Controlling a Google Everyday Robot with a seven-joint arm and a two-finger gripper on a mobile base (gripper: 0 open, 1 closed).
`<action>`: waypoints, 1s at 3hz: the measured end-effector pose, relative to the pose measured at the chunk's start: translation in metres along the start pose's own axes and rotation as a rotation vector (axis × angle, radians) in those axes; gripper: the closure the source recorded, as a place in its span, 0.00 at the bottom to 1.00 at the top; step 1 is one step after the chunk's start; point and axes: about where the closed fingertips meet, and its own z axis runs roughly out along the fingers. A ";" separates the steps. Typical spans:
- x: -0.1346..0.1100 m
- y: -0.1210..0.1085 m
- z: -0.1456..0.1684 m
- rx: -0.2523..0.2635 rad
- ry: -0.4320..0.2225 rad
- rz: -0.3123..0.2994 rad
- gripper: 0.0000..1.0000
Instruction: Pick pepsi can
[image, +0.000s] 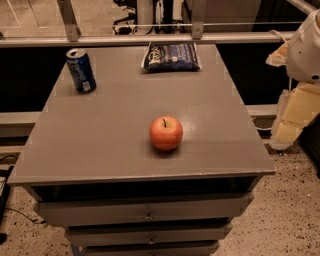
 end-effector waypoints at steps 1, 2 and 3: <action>-0.001 0.000 -0.001 0.003 -0.003 0.000 0.00; -0.023 -0.009 0.009 -0.008 -0.077 -0.003 0.00; -0.077 -0.025 0.025 -0.031 -0.205 -0.030 0.00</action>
Offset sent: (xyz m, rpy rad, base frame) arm 0.0409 0.0530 -0.0084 0.1880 -0.0092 0.0605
